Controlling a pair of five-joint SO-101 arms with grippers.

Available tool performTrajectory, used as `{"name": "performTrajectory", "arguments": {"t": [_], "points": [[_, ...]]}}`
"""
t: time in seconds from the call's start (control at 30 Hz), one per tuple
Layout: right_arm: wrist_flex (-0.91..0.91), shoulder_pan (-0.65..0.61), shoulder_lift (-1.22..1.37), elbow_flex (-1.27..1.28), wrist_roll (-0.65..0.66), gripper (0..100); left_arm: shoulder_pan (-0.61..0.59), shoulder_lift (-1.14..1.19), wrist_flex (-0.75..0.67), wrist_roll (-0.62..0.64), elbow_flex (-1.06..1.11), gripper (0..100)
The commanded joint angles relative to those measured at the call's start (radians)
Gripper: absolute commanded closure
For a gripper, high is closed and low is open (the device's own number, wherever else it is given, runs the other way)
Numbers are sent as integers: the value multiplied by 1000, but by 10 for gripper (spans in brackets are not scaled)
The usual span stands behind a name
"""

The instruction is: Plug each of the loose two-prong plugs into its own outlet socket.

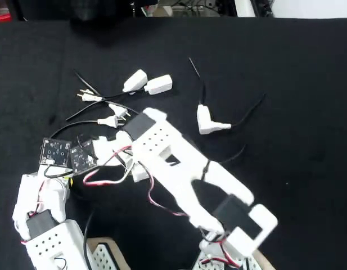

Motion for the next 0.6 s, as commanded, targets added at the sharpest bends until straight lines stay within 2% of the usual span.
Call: {"name": "performTrajectory", "arguments": {"t": [0.0,0.07,0.13,0.33,0.43,0.57], "points": [[15,-15,5,1,3,599,13,-8,12,-5,21,748],[66,-15,-30,-1,-15,538,13,-8,12,-5,21,748],[103,-11,-90,4,-84,524,13,-8,12,-5,21,748],[133,3,-294,105,-462,531,13,-8,12,-5,21,748],[77,6,-320,242,-638,595,13,-8,12,-5,21,748],[-115,54,-286,321,-832,770,13,-8,12,-5,21,748]]}}
